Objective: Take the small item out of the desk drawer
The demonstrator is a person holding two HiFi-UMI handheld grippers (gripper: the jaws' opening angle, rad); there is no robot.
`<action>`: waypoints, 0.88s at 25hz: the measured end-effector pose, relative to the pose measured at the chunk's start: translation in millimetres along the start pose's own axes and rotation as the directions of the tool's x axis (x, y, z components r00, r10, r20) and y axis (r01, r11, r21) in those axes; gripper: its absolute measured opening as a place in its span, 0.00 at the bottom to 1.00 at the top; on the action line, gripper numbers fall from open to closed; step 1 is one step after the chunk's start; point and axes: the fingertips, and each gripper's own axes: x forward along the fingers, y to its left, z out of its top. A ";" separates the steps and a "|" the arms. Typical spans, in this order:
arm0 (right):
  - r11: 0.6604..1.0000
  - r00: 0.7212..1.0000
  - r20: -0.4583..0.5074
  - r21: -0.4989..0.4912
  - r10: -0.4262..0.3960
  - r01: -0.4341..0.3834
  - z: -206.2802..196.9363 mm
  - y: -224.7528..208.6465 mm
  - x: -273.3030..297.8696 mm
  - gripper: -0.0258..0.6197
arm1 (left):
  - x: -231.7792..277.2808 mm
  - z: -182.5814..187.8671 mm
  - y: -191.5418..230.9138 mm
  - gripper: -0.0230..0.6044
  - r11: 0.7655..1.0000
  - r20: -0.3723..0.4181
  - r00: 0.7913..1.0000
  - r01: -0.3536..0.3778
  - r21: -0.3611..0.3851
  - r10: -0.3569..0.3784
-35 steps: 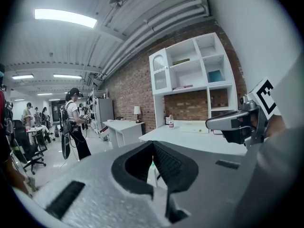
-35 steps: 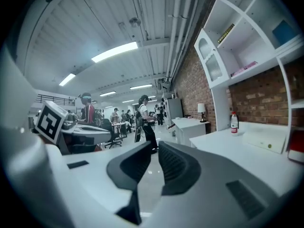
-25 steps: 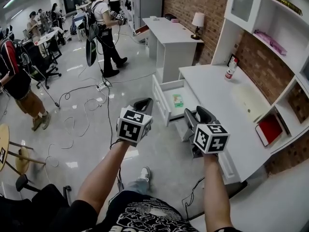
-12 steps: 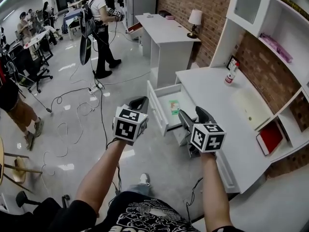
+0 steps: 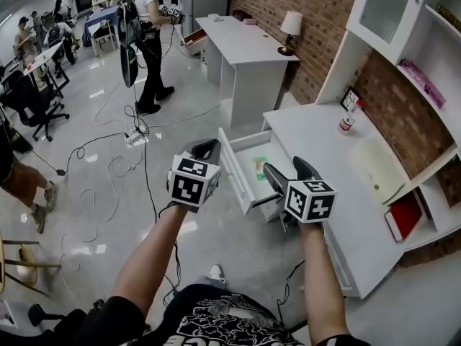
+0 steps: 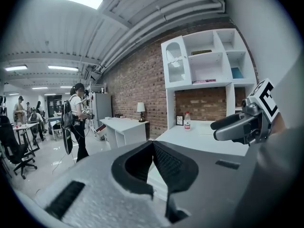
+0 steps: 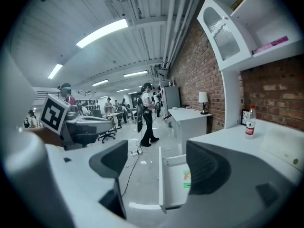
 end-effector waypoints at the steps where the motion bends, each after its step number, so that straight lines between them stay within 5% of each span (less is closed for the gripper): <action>1: 1.000 1.000 -0.002 0.003 -0.003 0.003 2.0 -1.8 5.9 0.61 | 4.9 0.6 4.7 0.04 1.000 -0.003 1.000 0.002 -0.001 -0.002; 22: 0.999 0.995 -0.091 0.021 -0.034 0.036 -1.3 -25.3 92.1 0.66 | 65.9 -10.7 62.5 0.04 0.998 -0.004 1.000 0.025 -0.051 -0.026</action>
